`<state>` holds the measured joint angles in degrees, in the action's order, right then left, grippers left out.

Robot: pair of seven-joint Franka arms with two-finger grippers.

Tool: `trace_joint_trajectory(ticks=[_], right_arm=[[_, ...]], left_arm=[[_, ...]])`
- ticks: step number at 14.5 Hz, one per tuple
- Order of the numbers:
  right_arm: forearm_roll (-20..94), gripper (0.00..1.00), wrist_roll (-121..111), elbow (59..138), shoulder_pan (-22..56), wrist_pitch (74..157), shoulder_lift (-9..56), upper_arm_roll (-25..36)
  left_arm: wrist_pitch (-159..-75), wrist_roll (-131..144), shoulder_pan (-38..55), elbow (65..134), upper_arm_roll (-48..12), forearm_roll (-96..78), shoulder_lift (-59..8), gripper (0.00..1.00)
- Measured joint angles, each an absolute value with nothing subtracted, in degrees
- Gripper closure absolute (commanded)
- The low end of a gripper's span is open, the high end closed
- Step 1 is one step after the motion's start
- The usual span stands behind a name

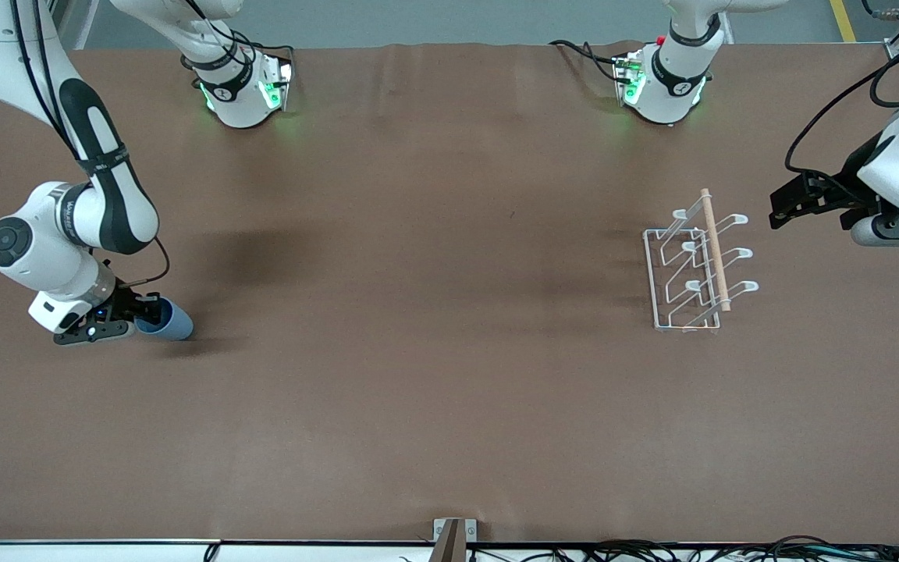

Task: Hang cup on cup holder
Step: 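Grasp the blue cup with the right gripper and lift it, then carry the cup toward center while the left gripper reaches toward it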

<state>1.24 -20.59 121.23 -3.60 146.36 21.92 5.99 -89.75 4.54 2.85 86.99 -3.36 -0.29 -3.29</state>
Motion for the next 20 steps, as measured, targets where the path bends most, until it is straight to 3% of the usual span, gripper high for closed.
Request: trace_joint_trajectory(ticks=[5,10,14,20], right_arm=[[2.5,1.0,-20.6,120.7,-3.5,144.6,21.9,5.9],[5.5,1.0,-19.0,109.1,-2.0,121.4,19.9,5.2],[22.1,1.0,-18.5,104.2,0.6,107.6,17.8,3.8],[49.1,1.0,-18.3,104.5,2.6,99.1,18.6,-3.9]], left_arm=[[-89.8,4.5,2.9,87.0,-3.4,-0.3,-3.3,0.0],[-89.8,4.4,2.9,87.0,-3.4,-0.3,-3.3,0.0],[-89.8,3.8,2.9,86.7,-3.4,-0.3,-3.3,0.0],[-89.8,-7.0,3.7,86.4,-9.2,-0.3,-3.3,0.0]])
